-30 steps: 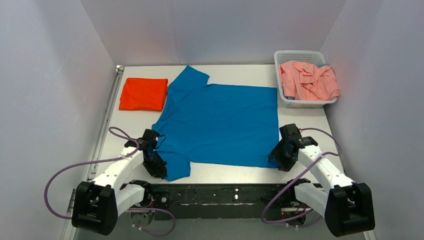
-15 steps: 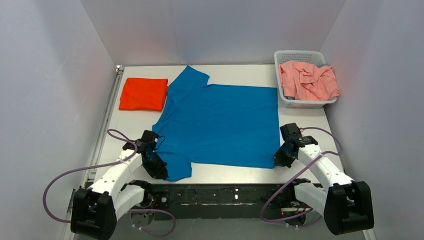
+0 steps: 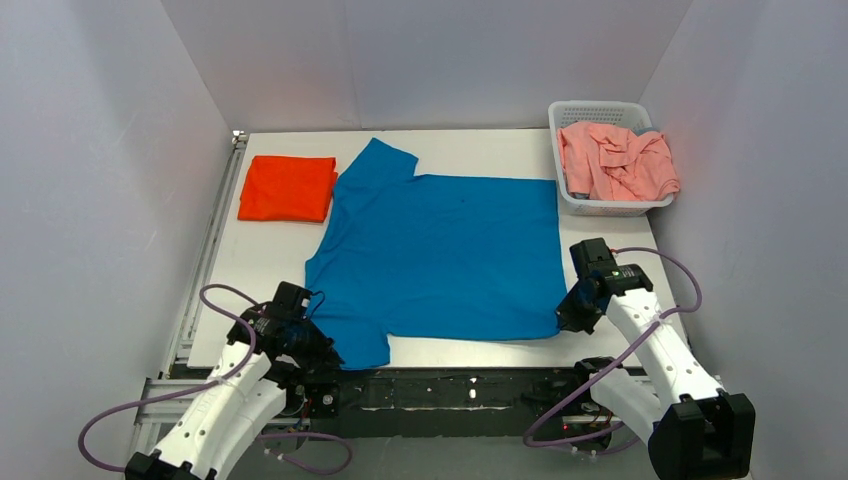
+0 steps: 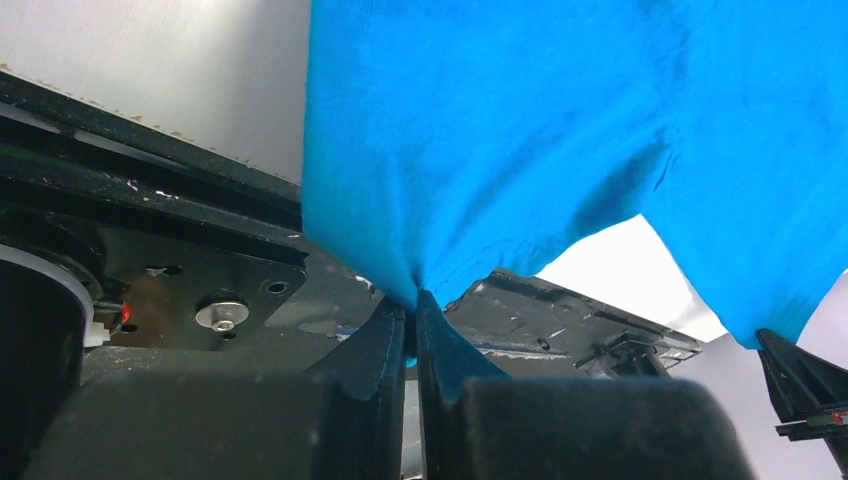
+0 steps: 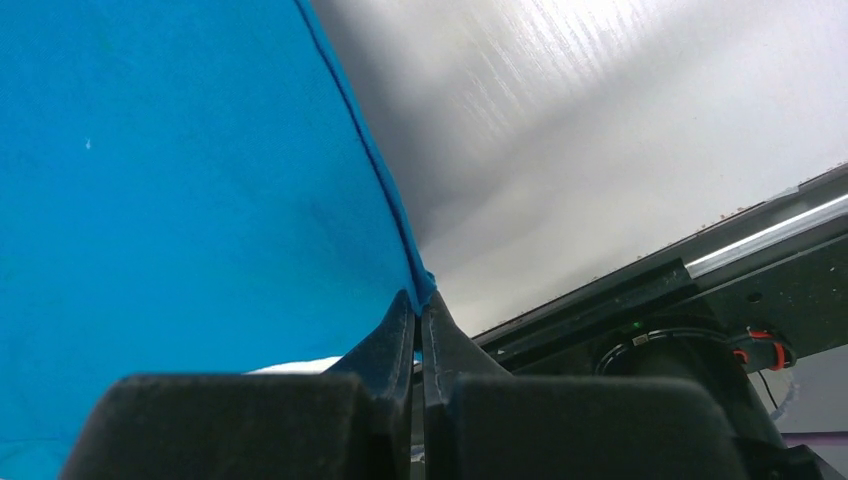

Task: Fold and stack the t-shirts
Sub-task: Fold the flattened tshirt in 1/3 of the way

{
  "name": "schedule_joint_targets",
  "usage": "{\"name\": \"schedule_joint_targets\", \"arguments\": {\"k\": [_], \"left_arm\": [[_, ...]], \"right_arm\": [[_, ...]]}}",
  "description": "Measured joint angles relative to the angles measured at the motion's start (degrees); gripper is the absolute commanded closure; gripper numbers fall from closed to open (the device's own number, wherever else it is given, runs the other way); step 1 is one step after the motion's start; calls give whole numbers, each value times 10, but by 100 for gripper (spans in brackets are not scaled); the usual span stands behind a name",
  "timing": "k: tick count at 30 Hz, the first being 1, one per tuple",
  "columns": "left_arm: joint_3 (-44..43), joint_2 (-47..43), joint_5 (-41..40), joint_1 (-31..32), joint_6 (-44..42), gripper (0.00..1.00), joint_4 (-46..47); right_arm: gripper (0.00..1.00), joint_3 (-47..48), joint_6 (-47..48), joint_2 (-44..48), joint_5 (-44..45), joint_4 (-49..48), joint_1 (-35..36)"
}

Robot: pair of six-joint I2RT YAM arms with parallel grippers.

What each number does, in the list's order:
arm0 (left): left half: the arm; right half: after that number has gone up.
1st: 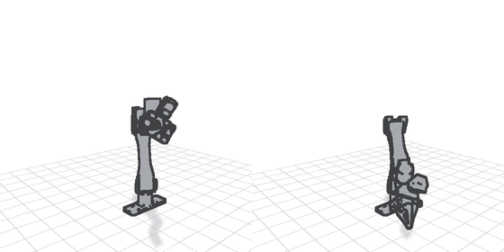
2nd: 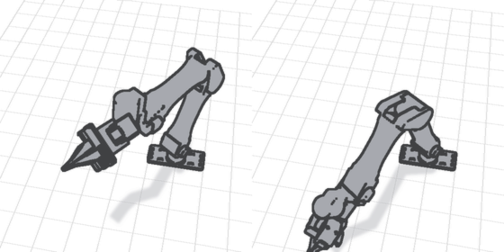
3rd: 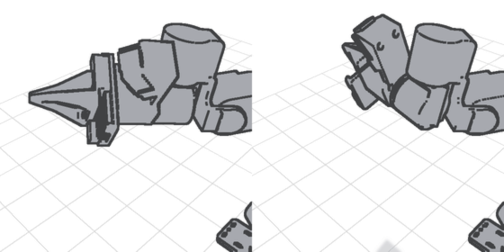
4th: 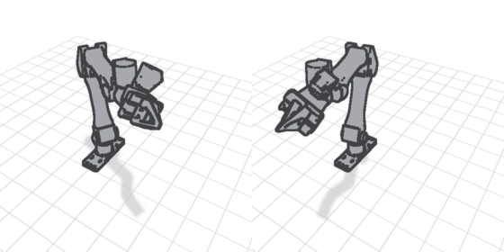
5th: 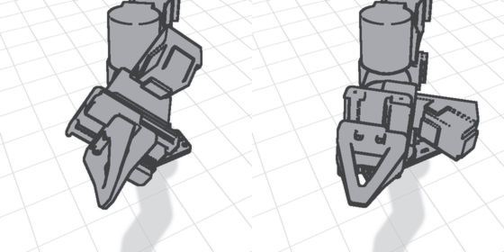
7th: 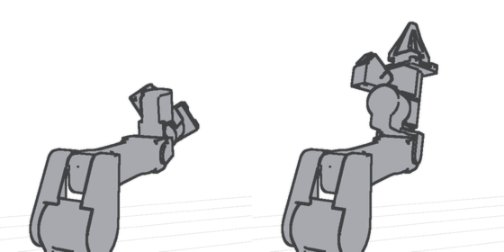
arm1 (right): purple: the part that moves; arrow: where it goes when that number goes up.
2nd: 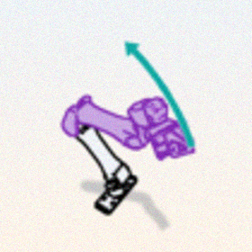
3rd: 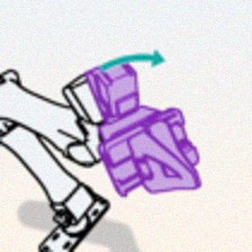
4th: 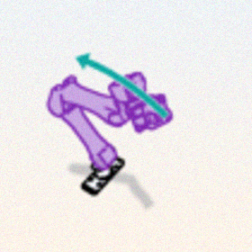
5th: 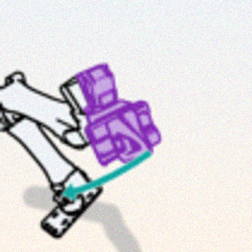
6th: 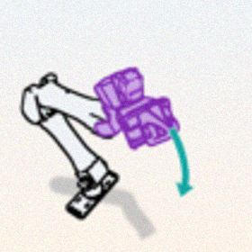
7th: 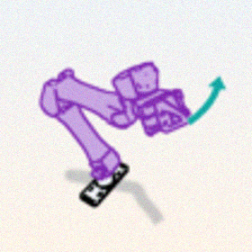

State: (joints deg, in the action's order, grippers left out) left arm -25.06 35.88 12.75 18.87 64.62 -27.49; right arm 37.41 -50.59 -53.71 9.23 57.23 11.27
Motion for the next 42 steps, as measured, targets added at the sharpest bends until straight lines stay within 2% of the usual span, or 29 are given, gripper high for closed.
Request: {"name": "schedule_joint_targets", "arguments": {"k": [5, 8, 12, 22, 29, 42], "left_arm": [[-22, 28, -1, 1, -9, 100, -23], [-51, 74, -2, 1, -21, 100, -35], [-103, 162, 4, 1, -36, 100, -5], [-339, 355, -18, -2, -99, 100, 19], [-469, 479, -44, -31, -139, 100, 2], [-690, 671, -79, -53, -179, 100, -33]], "right_arm": [[99, 0, 17, 1, -17, 2, 0], [99, 4, 36, -10, -31, -3, 0], [99, 45, 62, -43, -36, -3, 0], [99, 175, 93, -130, -38, -8, -2], [99, 248, 104, -198, -39, -11, -23], [99, 278, 124, -270, -59, -31, -75]]}}
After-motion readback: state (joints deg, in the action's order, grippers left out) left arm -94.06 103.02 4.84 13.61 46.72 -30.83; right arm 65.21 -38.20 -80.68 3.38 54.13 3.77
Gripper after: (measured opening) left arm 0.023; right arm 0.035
